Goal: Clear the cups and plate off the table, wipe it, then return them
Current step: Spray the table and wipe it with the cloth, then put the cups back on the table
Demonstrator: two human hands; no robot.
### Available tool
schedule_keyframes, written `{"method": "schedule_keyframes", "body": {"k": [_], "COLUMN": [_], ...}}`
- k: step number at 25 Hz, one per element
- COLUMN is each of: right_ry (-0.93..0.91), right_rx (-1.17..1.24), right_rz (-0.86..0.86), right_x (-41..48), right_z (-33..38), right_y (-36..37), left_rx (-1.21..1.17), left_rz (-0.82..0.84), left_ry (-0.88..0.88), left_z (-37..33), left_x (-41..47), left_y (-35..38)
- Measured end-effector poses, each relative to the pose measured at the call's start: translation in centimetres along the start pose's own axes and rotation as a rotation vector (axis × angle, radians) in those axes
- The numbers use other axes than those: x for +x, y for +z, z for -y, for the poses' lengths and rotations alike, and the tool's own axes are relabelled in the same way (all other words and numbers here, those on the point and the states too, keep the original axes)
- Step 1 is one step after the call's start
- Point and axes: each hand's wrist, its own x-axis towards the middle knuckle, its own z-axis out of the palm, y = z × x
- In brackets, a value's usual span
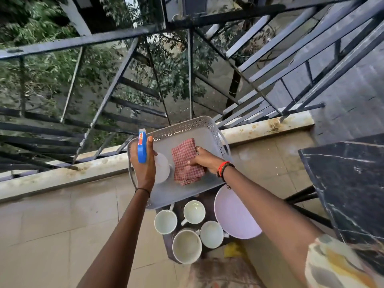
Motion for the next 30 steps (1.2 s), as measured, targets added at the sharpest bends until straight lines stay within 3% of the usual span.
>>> {"method": "schedule_keyframes", "body": {"k": [5,19,26,30], "right_ry": [-0.03,-0.165,-0.26,-0.356], "right_rx": [0.027,-0.363,-0.268,-0.171], "right_rz": [-0.033,-0.422,-0.555,-0.58], "right_x": [1.8,1.2,-4.4,-9.0], "right_z": [-2.0,-3.7,-4.7,-7.9], "right_y": [0.6,0.2,1.7,4.1], "left_rx": [0.069,0.121,0.223,0.299], "left_rz": [-0.021,0.029,0.085,-0.007], "left_ry": [-0.024,-0.042,-0.05,-0.076], "left_z": [3.0,6.6,7.3,7.6], "left_x": [-1.3,-3.7,-5.1,-9.4], "left_y": [0.1,-1.0,-2.8,-5.3]}}
